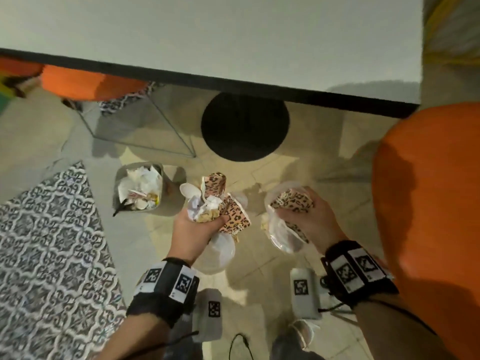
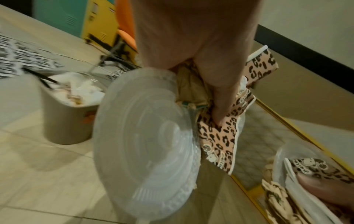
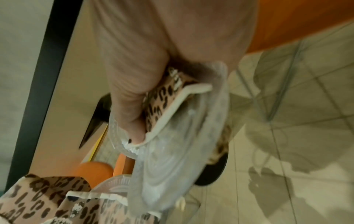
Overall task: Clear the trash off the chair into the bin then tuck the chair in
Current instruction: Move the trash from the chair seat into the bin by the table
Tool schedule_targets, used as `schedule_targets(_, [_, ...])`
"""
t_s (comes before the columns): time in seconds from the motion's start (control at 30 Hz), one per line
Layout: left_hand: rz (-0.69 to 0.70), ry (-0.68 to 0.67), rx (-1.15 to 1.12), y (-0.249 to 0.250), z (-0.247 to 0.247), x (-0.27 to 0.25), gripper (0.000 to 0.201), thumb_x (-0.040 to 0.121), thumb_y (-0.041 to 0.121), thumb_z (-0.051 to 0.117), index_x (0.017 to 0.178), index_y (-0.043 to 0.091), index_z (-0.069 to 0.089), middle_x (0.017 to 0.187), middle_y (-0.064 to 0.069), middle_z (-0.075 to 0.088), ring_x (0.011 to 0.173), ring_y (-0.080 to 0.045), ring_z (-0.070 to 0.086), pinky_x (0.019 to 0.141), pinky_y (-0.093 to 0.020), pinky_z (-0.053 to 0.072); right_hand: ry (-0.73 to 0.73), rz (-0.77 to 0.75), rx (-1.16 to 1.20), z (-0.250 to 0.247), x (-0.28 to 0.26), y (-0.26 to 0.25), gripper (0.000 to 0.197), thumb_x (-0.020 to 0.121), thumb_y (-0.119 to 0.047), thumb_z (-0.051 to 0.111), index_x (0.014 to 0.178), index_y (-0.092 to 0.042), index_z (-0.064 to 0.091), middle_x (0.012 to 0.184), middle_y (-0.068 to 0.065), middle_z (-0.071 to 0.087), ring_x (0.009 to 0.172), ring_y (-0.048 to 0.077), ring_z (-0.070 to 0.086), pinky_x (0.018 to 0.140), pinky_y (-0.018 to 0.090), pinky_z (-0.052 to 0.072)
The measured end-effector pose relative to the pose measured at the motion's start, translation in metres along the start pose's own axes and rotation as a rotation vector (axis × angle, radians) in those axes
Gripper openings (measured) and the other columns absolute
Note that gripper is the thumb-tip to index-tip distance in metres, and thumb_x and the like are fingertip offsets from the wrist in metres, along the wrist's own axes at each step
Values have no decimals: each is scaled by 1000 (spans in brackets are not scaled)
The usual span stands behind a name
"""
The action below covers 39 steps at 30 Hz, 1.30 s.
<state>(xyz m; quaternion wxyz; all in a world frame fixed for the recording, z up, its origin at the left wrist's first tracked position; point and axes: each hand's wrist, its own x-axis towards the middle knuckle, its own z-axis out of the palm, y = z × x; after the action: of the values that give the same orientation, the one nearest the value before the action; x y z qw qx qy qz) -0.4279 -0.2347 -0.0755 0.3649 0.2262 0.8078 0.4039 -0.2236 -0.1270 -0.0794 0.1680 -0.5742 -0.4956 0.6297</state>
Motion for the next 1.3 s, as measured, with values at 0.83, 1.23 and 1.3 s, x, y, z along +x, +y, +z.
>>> schedule_targets(0.83, [-266,617,-242,-225,-230,308,34,70,18,81,97,17,60,87,4,60,83,-15,59,68,-12,37,-75,-101,-314,503,239,-33,56,78,-16,75,128,-21,50,119,-3,50,106,11,47,88,25,38])
schedule_targets(1.23, [-164,773,-253,-298,-173,345,52,67,39,74,107,44,41,108,-7,60,101,-22,60,90,-44,51,-62,-556,-531,532,287,72,37,77,-32,75,108,-21,58,122,3,43,105,17,51,90,34,47])
schedule_targets(1.3, [-162,795,-261,-297,-170,351,52,66,38,76,108,27,47,107,-10,57,98,-23,59,89,-44,51,-71,-612,-539,534,289,79,36,79,-36,72,109,-25,54,124,3,41,113,23,51,94,43,47])
